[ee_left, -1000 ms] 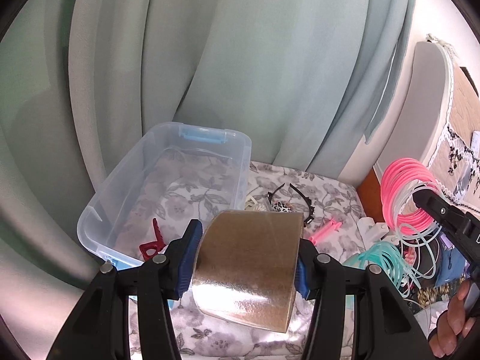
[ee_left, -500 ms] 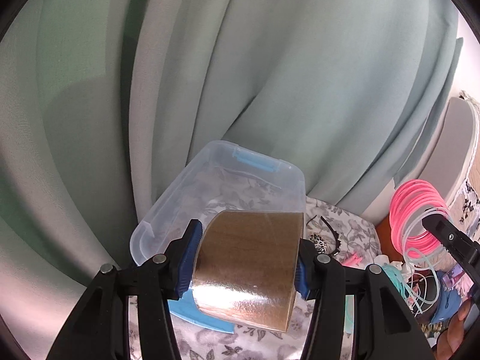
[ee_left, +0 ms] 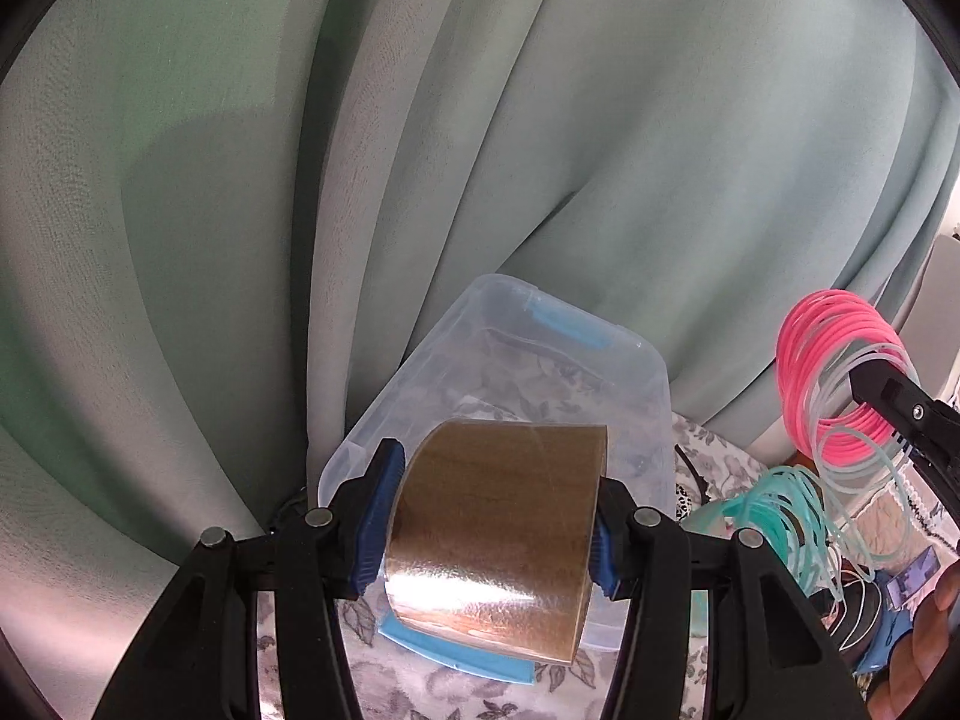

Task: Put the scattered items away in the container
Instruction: 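Carry the tape roll and hair ties over the box and drop them in, then withdraw both tools from the box toward the remaining items on the blanket, then grasp the black toy car with the left tool while the right tool grasps the pink roller clip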

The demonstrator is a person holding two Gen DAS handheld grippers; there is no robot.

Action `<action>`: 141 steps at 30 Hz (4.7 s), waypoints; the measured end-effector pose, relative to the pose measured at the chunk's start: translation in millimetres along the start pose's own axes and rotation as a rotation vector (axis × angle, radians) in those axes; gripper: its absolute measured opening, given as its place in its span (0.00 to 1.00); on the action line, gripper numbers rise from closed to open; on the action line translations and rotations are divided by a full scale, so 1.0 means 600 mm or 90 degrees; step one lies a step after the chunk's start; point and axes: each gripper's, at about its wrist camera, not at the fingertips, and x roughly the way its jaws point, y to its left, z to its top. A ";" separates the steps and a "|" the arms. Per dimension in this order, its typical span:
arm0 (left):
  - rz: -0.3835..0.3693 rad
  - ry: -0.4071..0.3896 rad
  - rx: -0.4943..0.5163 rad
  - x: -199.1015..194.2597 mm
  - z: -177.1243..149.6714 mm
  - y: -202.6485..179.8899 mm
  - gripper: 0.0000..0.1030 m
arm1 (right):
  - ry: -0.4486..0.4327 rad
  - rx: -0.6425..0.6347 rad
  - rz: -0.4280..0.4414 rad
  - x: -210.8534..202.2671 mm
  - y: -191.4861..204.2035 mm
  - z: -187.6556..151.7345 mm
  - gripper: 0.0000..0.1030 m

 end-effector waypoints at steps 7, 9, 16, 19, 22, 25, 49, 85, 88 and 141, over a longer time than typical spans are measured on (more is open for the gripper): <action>0.001 0.002 0.000 0.008 0.003 0.002 0.54 | 0.040 0.001 0.000 0.040 0.000 -0.023 0.21; -0.003 0.001 -0.001 0.009 0.006 0.001 0.54 | 0.048 0.000 0.001 0.048 -0.001 -0.025 0.21; -0.015 -0.010 0.015 0.013 0.022 -0.014 0.54 | 0.066 -0.006 -0.001 0.078 -0.001 -0.028 0.21; -0.014 0.009 0.014 0.023 0.019 -0.017 0.54 | 0.082 -0.007 0.001 0.090 -0.003 -0.036 0.23; -0.009 0.022 0.016 0.031 0.015 -0.019 0.54 | 0.103 -0.015 0.000 0.100 0.000 -0.046 0.24; -0.006 0.028 0.015 0.033 0.014 -0.021 0.54 | 0.122 -0.031 -0.002 0.109 0.007 -0.055 0.25; -0.007 0.026 0.018 -0.005 0.012 -0.037 0.70 | 0.132 -0.027 -0.003 0.081 0.003 -0.078 0.65; -0.071 0.032 0.155 -0.043 -0.064 -0.231 0.70 | -0.028 0.194 -0.001 -0.131 -0.208 -0.120 0.65; -0.102 0.036 0.168 -0.043 -0.074 -0.255 0.70 | -0.023 0.203 -0.027 -0.141 -0.228 -0.126 0.65; -0.007 0.307 0.250 0.356 -0.239 -0.384 0.66 | 0.208 0.345 -0.166 0.123 -0.498 -0.275 0.65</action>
